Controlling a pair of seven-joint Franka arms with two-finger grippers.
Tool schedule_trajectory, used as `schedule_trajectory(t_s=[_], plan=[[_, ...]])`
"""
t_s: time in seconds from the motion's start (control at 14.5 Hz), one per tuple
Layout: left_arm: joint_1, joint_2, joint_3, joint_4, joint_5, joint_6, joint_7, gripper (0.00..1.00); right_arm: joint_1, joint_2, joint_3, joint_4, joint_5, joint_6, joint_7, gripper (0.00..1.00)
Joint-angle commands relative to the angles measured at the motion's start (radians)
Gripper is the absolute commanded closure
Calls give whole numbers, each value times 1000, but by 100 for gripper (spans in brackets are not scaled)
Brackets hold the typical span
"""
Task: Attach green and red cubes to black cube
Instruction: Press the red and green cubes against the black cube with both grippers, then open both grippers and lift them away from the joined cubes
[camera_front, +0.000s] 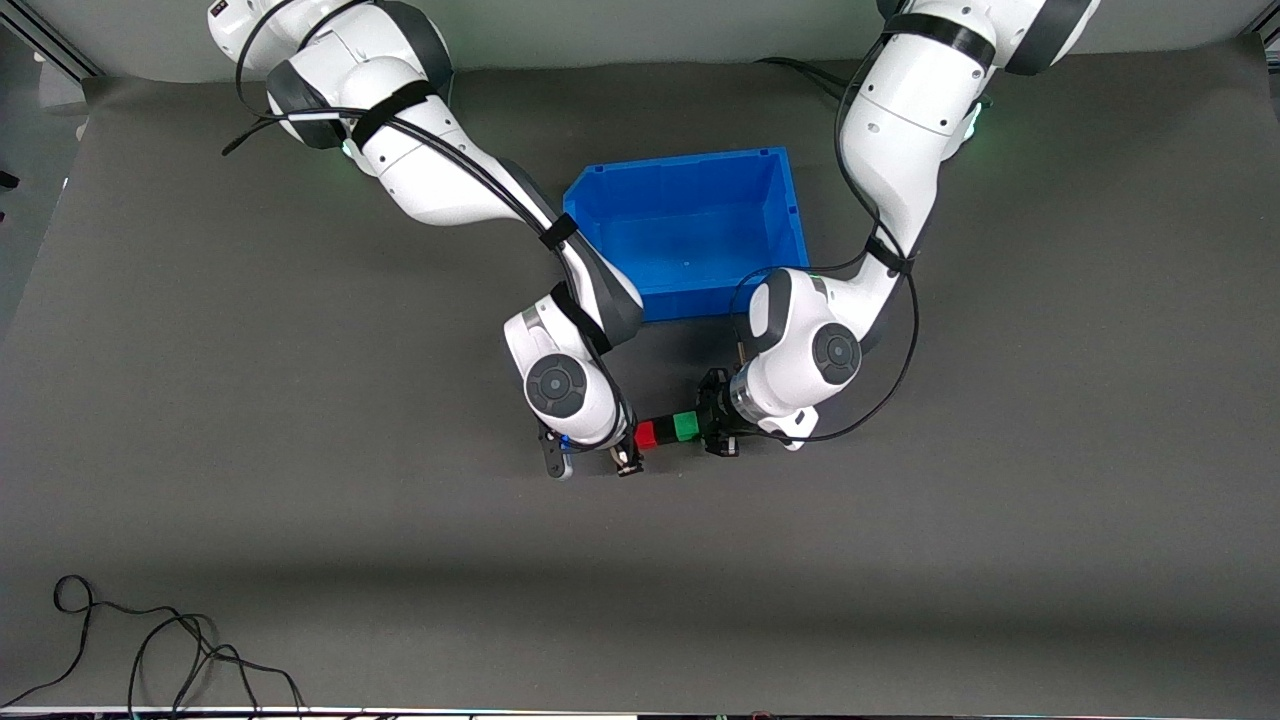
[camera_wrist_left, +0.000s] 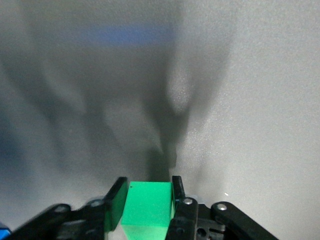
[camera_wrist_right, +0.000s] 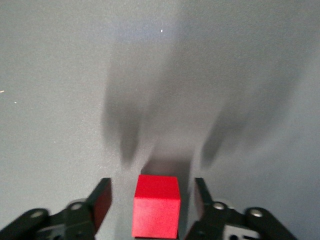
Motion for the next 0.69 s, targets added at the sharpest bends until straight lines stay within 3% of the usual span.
schedule_trajectory(t_s=[0.0, 0.28, 0.62], plan=[[-14, 19, 14, 30, 19, -1, -12, 0, -9, -24, -4, 16, -27, -92, -4, 0], [30, 7, 22, 23, 55, -21, 26, 0, -62, -146, -47, 3, -44, -235, -210, 0], [146, -83, 39, -5, 100, -235, 248, 0, -197, -350, -53, -66, -49, -437, -597, 0]])
